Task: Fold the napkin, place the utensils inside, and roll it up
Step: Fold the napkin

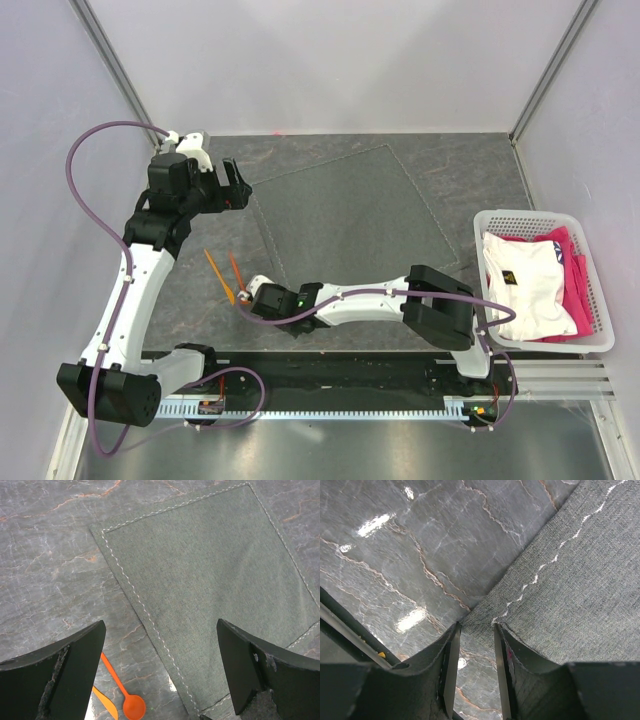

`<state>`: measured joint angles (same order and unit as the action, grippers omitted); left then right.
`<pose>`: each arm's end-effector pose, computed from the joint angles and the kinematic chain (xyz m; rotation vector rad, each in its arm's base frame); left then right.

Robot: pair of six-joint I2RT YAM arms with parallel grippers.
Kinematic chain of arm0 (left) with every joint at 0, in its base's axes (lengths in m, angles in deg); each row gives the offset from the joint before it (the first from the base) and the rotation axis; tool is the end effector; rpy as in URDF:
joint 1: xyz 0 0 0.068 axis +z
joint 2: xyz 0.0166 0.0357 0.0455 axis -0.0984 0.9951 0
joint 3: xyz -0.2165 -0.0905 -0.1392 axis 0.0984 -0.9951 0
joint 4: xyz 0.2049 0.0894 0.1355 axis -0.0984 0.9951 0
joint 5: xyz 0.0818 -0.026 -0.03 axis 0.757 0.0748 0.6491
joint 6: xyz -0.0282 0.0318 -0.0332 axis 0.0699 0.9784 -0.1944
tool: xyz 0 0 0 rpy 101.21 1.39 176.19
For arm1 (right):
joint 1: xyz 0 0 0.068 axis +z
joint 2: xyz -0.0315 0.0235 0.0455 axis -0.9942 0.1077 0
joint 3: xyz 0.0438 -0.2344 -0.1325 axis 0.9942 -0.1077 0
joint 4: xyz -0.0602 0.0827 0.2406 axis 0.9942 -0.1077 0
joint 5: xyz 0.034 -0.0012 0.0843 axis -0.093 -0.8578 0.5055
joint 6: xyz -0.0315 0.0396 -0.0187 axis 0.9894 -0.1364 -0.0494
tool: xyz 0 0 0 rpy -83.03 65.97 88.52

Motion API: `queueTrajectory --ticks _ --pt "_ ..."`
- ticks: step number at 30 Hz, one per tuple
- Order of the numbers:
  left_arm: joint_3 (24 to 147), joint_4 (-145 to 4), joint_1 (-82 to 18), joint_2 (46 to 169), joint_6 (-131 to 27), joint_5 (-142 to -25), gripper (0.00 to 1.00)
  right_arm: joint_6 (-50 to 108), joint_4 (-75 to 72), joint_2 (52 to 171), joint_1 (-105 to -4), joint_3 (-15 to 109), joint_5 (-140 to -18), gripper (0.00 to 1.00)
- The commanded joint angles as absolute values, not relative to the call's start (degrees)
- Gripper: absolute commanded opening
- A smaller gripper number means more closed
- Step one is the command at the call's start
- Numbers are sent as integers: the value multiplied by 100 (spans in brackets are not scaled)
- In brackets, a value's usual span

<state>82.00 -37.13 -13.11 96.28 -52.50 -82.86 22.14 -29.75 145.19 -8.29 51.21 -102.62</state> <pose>0.2407 -0.0363 0.3815 -0.0052 2.0504 -0.3539 0.1130 0.3982 0.1630 -1.2782 2.2933 0.1622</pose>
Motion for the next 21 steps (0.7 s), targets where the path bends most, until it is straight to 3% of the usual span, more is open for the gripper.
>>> queueTrajectory --ticks 1,7,19,21 --pt "8189 -3900 -1285 9562 -5117 -8337 100 2377 -2829 14737 -902 4976 -9938 41" --pt "8180 -3900 -1285 9544 -5117 -8337 100 2474 -2786 14834 -981 4765 -9577 34" --pt "8180 -3909 -1277 9492 -5108 -8285 100 2492 -2741 14826 -972 4799 -8918 0" --pt "8180 -3909 -1277 9492 -5108 -8276 100 2386 -2733 14720 -946 4878 -8848 0"
